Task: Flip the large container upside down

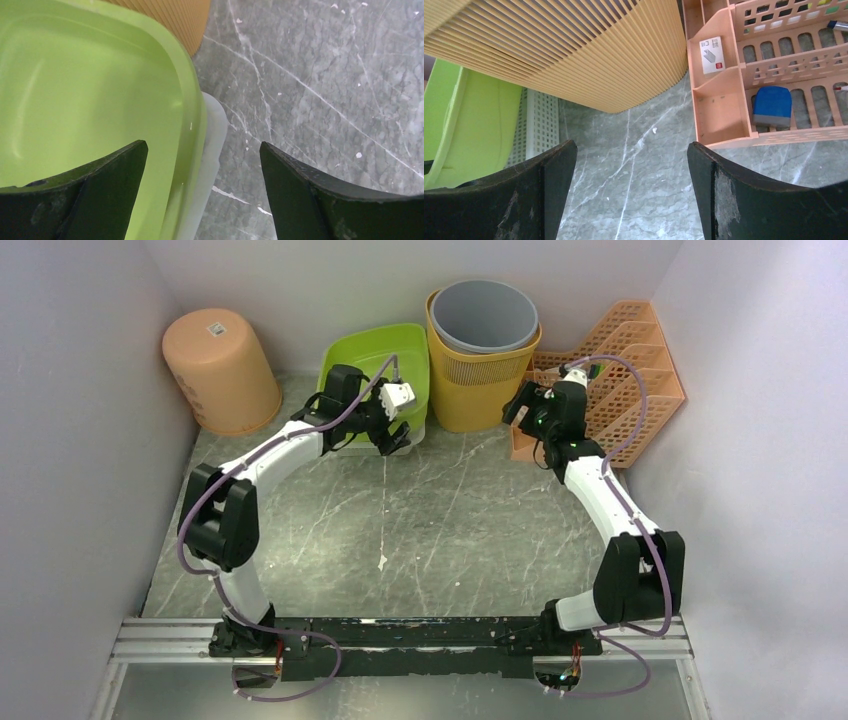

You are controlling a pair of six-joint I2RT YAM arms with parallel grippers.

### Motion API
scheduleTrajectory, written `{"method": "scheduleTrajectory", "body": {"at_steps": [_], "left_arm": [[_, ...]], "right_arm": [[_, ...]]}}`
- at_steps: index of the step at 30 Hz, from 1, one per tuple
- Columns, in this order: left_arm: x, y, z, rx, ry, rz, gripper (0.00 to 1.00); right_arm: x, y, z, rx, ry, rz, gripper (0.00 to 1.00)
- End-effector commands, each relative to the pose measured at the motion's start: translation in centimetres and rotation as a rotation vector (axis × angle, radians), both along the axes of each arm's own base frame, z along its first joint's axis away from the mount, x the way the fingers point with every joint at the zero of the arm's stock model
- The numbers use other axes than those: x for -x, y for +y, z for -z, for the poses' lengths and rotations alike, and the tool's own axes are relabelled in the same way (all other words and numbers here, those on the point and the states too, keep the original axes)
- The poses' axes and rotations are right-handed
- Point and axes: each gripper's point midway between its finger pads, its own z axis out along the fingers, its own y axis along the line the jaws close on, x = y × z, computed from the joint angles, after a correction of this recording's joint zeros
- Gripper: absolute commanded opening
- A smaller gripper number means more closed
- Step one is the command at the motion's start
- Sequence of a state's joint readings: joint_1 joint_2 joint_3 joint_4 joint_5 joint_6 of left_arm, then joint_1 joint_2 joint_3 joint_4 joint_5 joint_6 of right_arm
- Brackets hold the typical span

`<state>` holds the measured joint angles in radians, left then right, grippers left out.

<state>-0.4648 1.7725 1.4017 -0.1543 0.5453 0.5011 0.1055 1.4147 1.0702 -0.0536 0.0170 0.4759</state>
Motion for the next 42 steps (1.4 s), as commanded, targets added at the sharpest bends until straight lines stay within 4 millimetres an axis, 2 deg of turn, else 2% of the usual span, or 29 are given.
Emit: {"method": "scheduleTrajectory", "body": {"at_steps": [1,9,10,11,13,17,20,23,26,30,32,35,38,42], "left_arm": [[-1.5,-0.6,-1.3,0.014,-0.044,-0.020,0.89],[-1.3,0.1,-1.4,0.029,-0.038,-0.080,0.57],[-1.2,0.3,-1.6,0.029,-0.042,-0.091,0.45],[-1.3,0.5,-1.6,0.028,-0.044,-0.105,0.28],[-1.4,0.8,-1.5,0.025,-0.049,-0.128,0.08],[-1.6,1.2,-1.1,0.009,-0.045,-0.152,0.07],[-2.1,1.6,-2.0,0.007,-0.041,-0.199,0.07],[-2.7,2.4,-4.7,0.026,-0.055,-0.274,0.07],[-2.7,2.9,-9.6,0.077,-0.107,-0.346,0.07],[0.0,2.4,-16.5,0.179,-0.166,-0.354,0.07],[2.3,2.3,-20.3,0.262,-0.189,-0.333,0.07],[6.2,2.2,-24.2,0.403,-0.178,-0.274,0.07],[10.1,1.6,-26.0,0.540,-0.099,-0.184,0.07],[15.3,-0.2,-25.8,0.653,0.055,0.022,0.07]], "right_arm": [[-0.7,-0.1,0.4,-0.009,-0.010,-0.011,0.82],[-1.1,0.1,1.6,-0.020,0.014,-0.020,0.82],[-1.1,0.2,1.7,-0.023,0.014,-0.022,0.82],[-1.1,0.2,1.8,-0.028,0.018,-0.022,0.82],[-1.1,0.3,1.9,-0.034,0.019,-0.026,0.81],[-0.9,0.4,2.1,-0.038,0.020,-0.026,0.81],[-0.8,0.3,2.2,-0.035,0.024,-0.025,0.81],[-0.8,0.3,2.3,-0.035,0.025,-0.023,0.81],[-0.7,0.4,2.4,-0.038,0.025,-0.027,0.81],[-0.5,0.2,2.3,-0.039,0.021,-0.014,0.81],[-0.4,0.0,2.0,-0.038,0.011,-0.005,0.81],[-0.4,-0.1,1.8,-0.038,0.009,-0.001,0.81],[-0.3,0.0,1.5,-0.039,0.005,-0.002,0.81],[-0.1,-0.4,0.6,-0.035,-0.015,0.014,0.81]]}}
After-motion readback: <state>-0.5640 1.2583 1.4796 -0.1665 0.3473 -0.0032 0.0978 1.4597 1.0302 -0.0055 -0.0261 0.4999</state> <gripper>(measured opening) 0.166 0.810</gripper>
